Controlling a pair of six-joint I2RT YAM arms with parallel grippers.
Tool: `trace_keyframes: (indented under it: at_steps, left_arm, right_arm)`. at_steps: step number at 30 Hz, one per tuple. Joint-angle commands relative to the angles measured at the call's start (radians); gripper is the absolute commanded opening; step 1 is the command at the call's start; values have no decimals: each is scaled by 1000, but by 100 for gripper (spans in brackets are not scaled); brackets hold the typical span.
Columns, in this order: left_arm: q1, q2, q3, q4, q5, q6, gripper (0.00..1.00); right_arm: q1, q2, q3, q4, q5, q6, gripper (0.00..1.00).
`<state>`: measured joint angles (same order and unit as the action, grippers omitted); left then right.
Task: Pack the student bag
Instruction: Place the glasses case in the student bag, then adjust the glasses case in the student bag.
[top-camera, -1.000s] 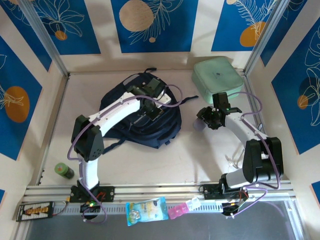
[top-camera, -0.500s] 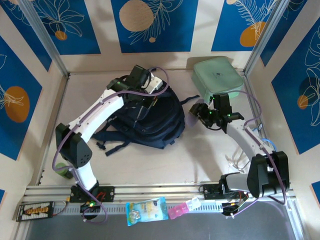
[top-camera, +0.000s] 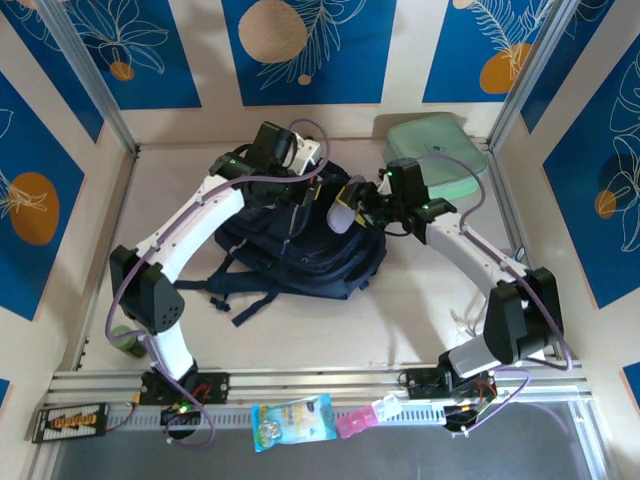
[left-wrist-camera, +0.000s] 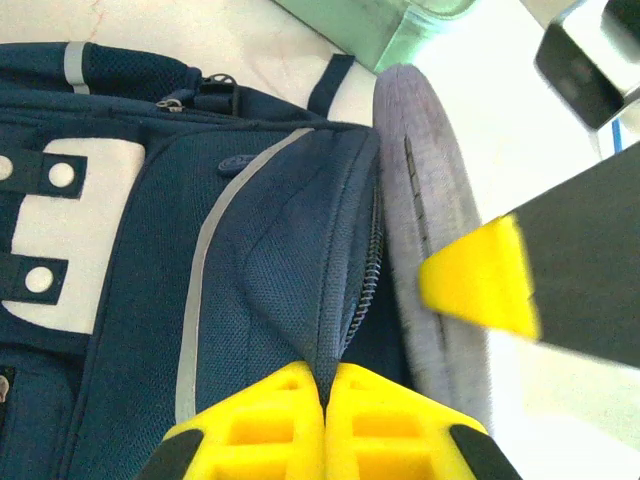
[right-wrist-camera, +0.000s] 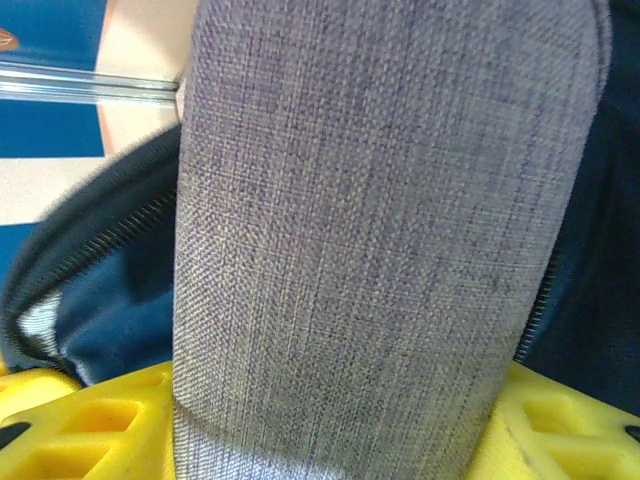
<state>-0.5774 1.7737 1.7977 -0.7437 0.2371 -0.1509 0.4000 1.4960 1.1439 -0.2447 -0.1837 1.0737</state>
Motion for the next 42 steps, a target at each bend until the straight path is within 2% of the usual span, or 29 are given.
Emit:
trace_keyframes:
  at_steps: [1, 5, 8, 11, 17, 21, 27, 31, 37, 42]
  left_arm:
    - [16, -10, 87, 141, 94, -52, 0]
    - [27, -12, 91, 146, 97, -61, 0]
    - [34, -14, 89, 148, 101, -62, 0]
    - [35, -10, 90, 148, 118, -65, 0]
    - [35, -3, 88, 149, 133, -63, 0]
    - [37, 0, 86, 149, 145, -64, 0]
    - [37, 10, 88, 152, 154, -71, 0]
    - [37, 15, 88, 147, 152, -72, 0]
    - [38, 26, 92, 147, 151, -73, 0]
    - [40, 34, 110, 140, 148, -72, 0]
  right_arm:
    - [32, 68, 97, -40, -5, 44, 52]
    - [44, 145, 157, -48, -33, 72, 67]
    - [43, 149, 146, -23, -53, 75, 76]
    - [41, 135, 135, -19, -59, 52, 79]
    - [31, 125, 125, -35, -60, 23, 69]
    - [24, 110, 110, -56, 15, 18, 62]
    - [54, 196, 203, -155, 94, -33, 46]
    - [83, 253, 253, -186, 138, -29, 43]
    - [106, 344, 301, -142, 84, -5, 31]
    - [112, 404, 308, 40, 8, 19, 27]
